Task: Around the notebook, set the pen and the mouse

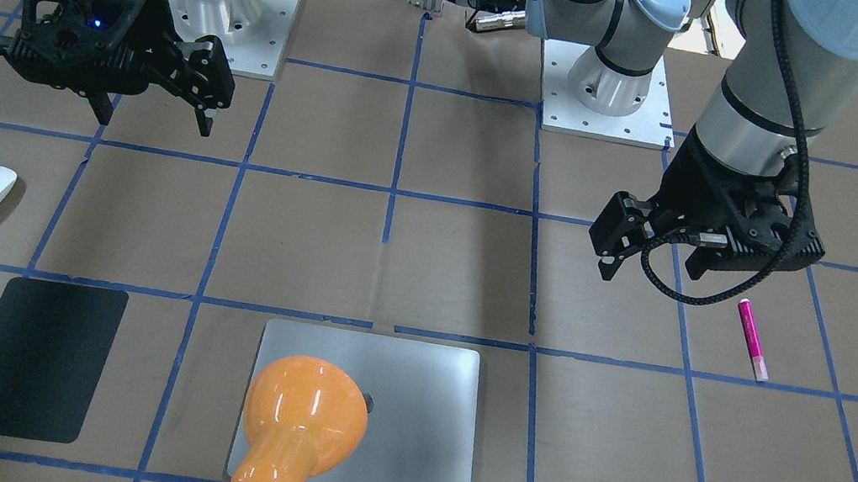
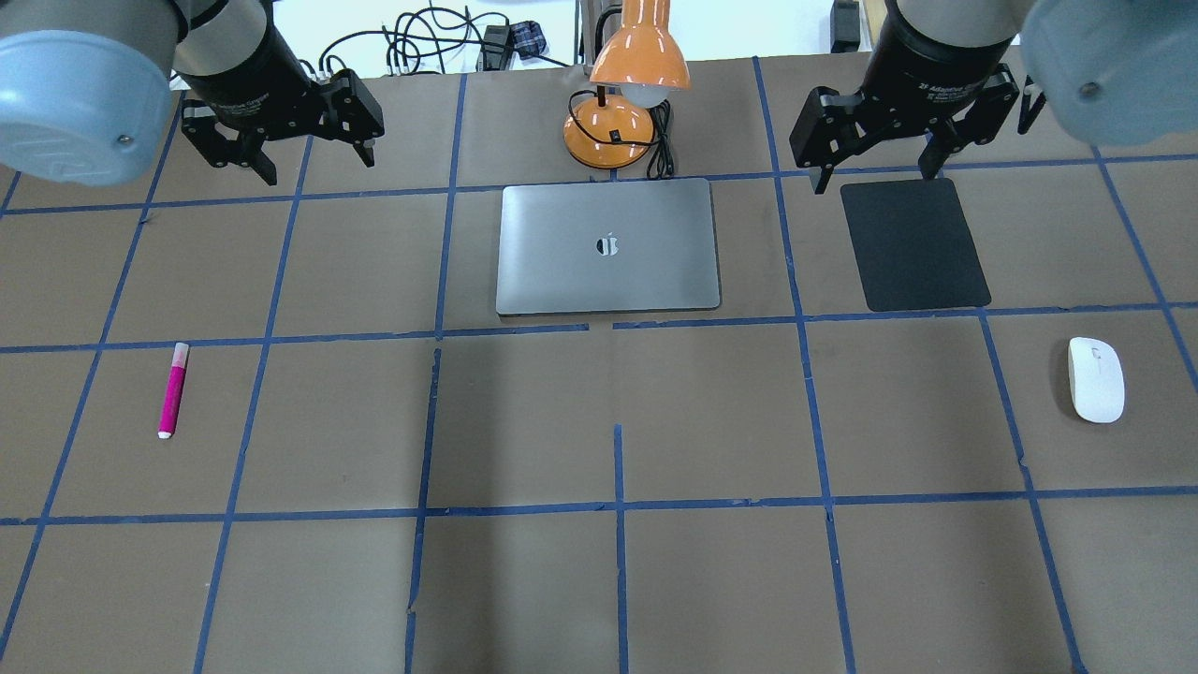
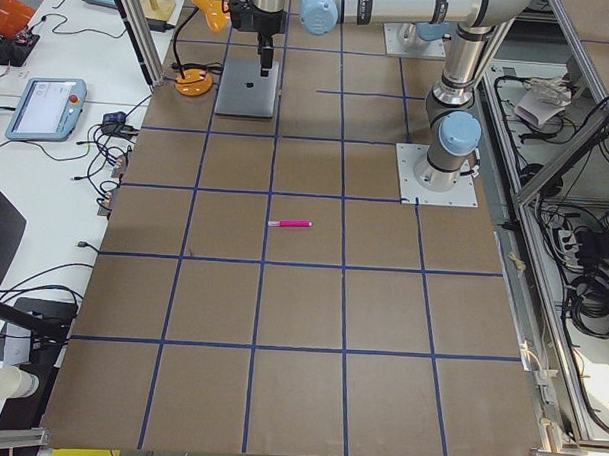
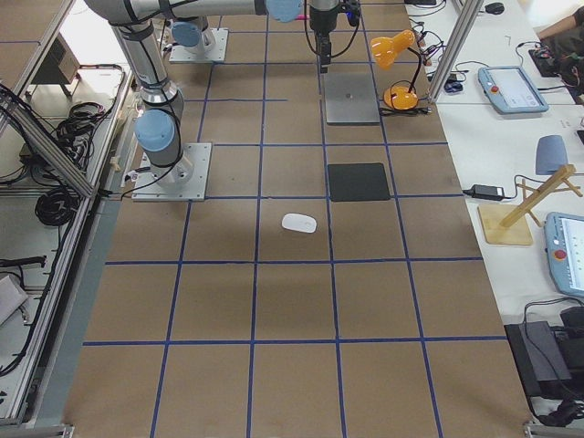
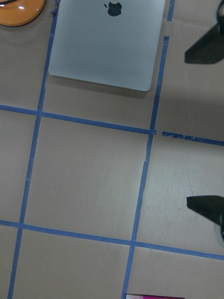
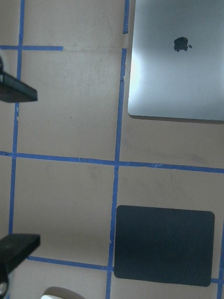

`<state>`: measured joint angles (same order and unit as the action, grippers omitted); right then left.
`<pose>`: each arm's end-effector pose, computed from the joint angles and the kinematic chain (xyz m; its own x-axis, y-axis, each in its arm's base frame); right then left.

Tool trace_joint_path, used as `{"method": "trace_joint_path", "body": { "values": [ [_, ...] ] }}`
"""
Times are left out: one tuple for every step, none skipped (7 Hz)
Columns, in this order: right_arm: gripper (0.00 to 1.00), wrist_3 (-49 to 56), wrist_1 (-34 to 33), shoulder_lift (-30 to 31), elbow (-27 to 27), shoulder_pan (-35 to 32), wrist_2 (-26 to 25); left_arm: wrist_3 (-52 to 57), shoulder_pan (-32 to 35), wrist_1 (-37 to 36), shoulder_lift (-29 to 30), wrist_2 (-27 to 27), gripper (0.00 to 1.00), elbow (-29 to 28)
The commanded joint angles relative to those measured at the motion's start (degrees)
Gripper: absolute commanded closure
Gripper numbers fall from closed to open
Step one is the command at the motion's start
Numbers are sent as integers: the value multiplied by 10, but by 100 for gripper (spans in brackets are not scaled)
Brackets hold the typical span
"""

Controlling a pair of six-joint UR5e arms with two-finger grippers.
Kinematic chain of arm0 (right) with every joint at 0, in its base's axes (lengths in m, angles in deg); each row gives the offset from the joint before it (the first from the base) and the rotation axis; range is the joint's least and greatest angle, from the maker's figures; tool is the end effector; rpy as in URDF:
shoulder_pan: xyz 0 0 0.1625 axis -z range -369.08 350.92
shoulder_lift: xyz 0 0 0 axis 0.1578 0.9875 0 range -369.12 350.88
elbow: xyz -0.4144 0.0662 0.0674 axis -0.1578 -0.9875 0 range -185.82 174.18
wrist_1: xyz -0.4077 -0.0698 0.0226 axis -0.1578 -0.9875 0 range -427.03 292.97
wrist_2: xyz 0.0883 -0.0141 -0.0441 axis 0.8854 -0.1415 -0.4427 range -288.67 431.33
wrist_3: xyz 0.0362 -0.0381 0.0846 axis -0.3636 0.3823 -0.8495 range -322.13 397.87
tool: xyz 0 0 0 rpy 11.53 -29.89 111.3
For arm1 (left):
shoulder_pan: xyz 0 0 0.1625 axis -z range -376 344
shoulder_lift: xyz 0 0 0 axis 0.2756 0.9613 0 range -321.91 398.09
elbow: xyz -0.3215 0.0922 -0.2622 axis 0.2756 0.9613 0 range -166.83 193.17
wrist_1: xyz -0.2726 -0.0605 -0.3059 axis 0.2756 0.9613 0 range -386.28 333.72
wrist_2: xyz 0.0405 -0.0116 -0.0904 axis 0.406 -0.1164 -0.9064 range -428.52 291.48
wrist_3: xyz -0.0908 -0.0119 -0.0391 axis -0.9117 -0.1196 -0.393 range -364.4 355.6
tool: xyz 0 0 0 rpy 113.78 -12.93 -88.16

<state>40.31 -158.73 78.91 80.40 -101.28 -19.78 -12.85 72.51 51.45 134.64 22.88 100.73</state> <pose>0.1509 -0.5068 0.5064 -0.9966 -0.0798 0.0219 -0.0810 0.9949 -0.0604 -0.1164 -0.5556 0.4723 -0.9846 -0.1746 -0.0030 -0.1723 0.9745 -0.1440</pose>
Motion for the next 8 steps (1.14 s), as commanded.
{"method": "trace_joint_path", "body": {
  "values": [
    [0,0,4,10,2,-2,-6,-1,1,-1,-2,-1,0,9],
    [0,-9,4,13,8,-3,-8,-1,1,-1,-2,-2,0,10],
    [0,-7,3,13,17,-1,1,-1,1,-1,-2,-2,0,10],
    [0,-3,2,13,17,1,2,-1,1,-1,-2,-2,0,10],
    [0,-8,1,4,18,4,-6,-1,1,-1,-2,-2,0,11],
    [0,-7,9,-3,18,22,-7,0,-3,-1,-1,-3,0,11],
    [0,-8,13,-10,25,61,1,2,-25,-1,-2,-1,0,11],
    [1,31,-4,-21,52,113,-2,63,-90,6,6,-4,0,17]
  ]
}}
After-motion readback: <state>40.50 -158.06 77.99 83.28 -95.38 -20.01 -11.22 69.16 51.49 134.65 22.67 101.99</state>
